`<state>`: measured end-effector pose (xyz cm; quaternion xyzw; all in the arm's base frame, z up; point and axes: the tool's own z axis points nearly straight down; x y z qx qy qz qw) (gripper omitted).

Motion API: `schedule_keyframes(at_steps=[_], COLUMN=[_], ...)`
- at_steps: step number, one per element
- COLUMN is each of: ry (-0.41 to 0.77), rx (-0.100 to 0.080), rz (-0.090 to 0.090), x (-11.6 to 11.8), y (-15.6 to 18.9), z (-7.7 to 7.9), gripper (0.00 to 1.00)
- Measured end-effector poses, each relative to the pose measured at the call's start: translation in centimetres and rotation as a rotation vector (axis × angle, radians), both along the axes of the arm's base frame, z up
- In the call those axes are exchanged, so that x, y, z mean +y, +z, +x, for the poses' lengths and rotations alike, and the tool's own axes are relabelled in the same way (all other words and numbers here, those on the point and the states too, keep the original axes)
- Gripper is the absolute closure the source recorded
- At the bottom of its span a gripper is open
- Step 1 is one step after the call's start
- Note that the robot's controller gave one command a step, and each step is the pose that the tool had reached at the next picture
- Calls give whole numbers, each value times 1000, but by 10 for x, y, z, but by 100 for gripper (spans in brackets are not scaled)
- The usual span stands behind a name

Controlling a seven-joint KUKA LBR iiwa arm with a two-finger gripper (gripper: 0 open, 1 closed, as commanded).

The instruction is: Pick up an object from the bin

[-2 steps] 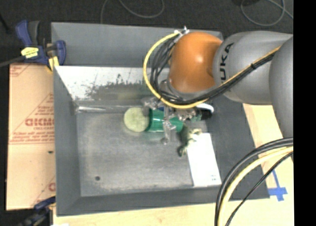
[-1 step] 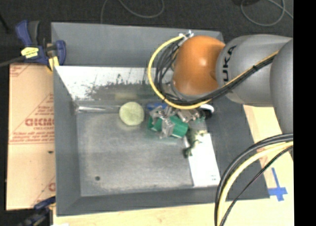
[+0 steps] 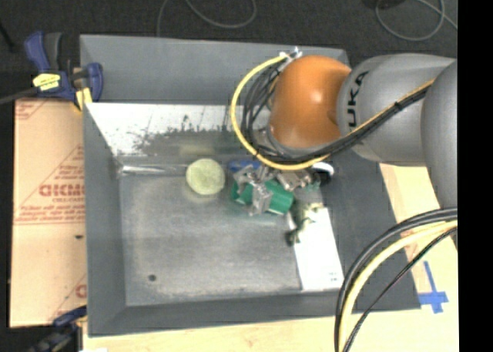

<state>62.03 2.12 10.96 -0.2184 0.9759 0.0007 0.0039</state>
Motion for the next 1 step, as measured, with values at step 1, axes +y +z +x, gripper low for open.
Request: schedule_keyframes(at_steps=[1], ry=[-1], rx=[10], rz=[-3], x=[-3], y=[44], z=[13], gripper=[100])
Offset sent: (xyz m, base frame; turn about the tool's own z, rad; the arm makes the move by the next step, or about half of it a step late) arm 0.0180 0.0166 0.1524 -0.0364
